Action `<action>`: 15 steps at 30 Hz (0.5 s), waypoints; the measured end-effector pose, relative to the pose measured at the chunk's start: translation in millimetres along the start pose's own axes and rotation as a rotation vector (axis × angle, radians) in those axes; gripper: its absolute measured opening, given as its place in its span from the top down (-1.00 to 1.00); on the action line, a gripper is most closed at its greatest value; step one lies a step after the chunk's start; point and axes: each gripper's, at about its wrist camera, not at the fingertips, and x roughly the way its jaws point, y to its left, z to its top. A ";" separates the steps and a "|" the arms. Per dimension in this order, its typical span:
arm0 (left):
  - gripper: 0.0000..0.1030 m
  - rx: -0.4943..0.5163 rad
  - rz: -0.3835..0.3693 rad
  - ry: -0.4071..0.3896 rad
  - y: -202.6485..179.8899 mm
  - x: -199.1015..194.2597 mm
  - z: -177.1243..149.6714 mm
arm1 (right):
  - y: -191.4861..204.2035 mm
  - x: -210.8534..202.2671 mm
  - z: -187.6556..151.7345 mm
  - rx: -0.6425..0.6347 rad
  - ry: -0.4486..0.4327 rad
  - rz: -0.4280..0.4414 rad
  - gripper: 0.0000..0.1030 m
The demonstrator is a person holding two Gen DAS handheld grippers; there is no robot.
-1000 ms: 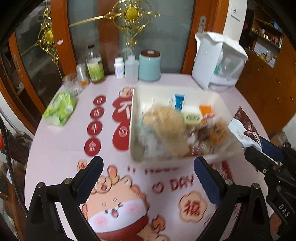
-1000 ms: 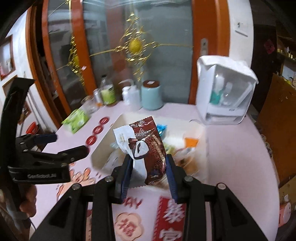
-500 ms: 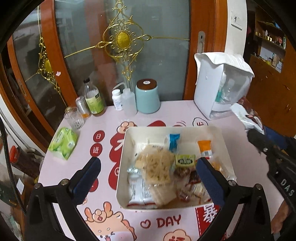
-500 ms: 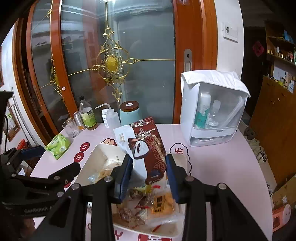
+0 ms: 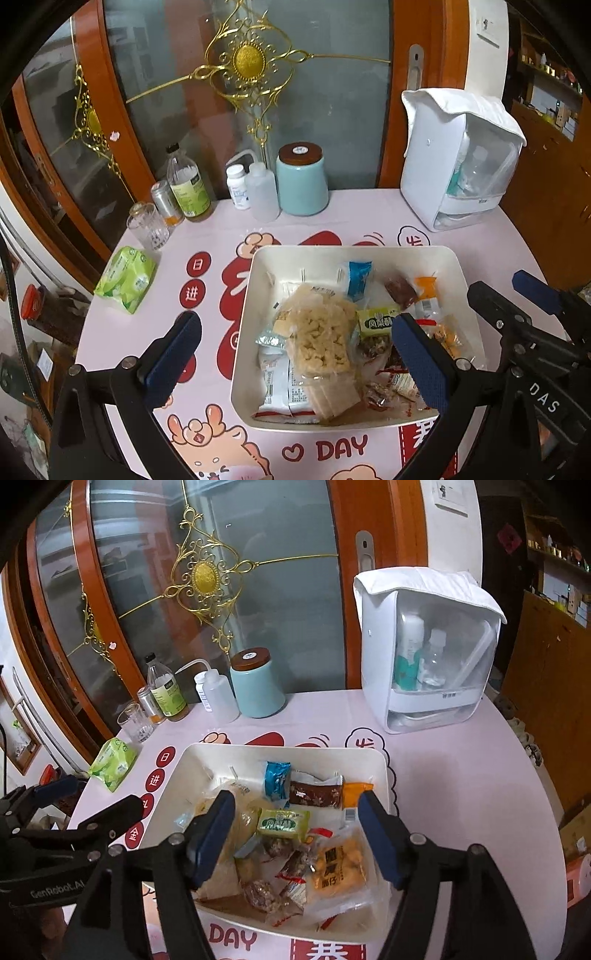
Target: Organize snacks
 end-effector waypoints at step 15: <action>-0.99 -0.003 -0.040 0.022 3.9 -31.9 -31.9 | 10.0 -48.8 -43.6 0.017 0.012 -0.006 -0.36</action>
